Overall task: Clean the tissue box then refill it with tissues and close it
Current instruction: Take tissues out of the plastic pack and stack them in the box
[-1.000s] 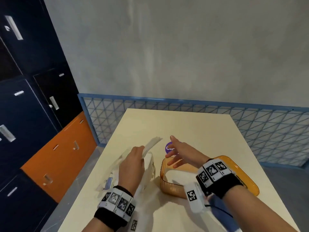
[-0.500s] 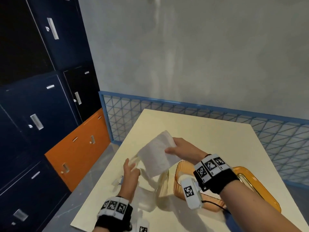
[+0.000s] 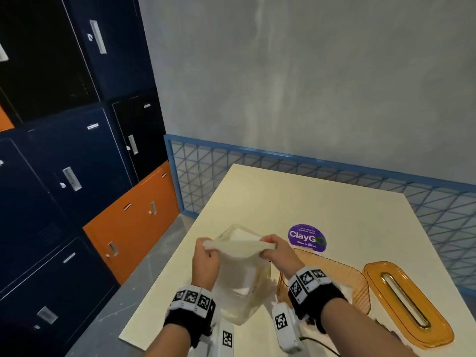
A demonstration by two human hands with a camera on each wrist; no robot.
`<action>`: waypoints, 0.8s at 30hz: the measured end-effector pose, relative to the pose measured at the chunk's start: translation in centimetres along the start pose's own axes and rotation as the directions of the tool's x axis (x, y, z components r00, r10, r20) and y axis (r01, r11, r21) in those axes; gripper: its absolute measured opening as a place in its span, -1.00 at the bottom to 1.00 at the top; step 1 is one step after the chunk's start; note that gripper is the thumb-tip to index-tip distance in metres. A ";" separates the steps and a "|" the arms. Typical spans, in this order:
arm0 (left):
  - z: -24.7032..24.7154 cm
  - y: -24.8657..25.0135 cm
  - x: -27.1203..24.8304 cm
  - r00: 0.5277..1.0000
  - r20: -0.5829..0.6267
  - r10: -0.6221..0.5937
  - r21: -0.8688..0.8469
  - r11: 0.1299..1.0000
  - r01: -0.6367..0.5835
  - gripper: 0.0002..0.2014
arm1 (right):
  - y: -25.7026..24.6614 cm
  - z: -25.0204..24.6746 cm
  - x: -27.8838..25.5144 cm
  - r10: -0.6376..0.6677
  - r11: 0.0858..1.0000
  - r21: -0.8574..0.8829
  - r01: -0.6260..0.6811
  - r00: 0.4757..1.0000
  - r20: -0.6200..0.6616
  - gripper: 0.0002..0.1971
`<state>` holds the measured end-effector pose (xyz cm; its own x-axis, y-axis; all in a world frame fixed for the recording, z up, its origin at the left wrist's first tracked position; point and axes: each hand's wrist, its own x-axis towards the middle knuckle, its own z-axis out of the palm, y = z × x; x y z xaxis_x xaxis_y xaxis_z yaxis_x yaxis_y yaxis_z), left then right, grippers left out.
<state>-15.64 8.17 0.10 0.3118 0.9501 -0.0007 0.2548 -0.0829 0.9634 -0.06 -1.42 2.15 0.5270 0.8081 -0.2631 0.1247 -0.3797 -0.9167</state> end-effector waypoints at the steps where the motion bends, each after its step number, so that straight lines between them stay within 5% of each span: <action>1: 0.3 -0.6 -0.3 1.000 0.006 0.002 0.019 1.000 -0.002 -0.91 | 0.7 0.4 0.0 0.014 1.000 0.003 -0.014 1.000 -0.006 -0.72; 9: 0.2 0.0 0.1 0.994 -0.105 0.006 -0.105 0.994 -0.017 -0.85 | 0.1 -0.2 0.9 -0.017 0.992 0.125 0.027 0.997 -0.081 -0.76; 16: 0.5 -1.9 0.9 0.991 0.083 -0.109 -0.028 0.993 0.112 -0.67 | 1.4 0.4 1.0 0.042 0.999 0.036 -0.040 0.998 -0.049 -0.57; 24: 0.0 -1.0 0.8 0.998 0.018 -0.057 -0.031 0.998 0.057 -0.77 | 0.8 0.8 1.2 0.025 0.998 0.059 -0.023 0.999 -0.034 -0.65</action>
<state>-15.69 9.01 -0.90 0.3135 0.9477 -0.0603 0.2440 -0.0190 0.9696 0.02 -0.42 0.89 0.5579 0.7829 -0.2755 0.0630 -0.3709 -0.9266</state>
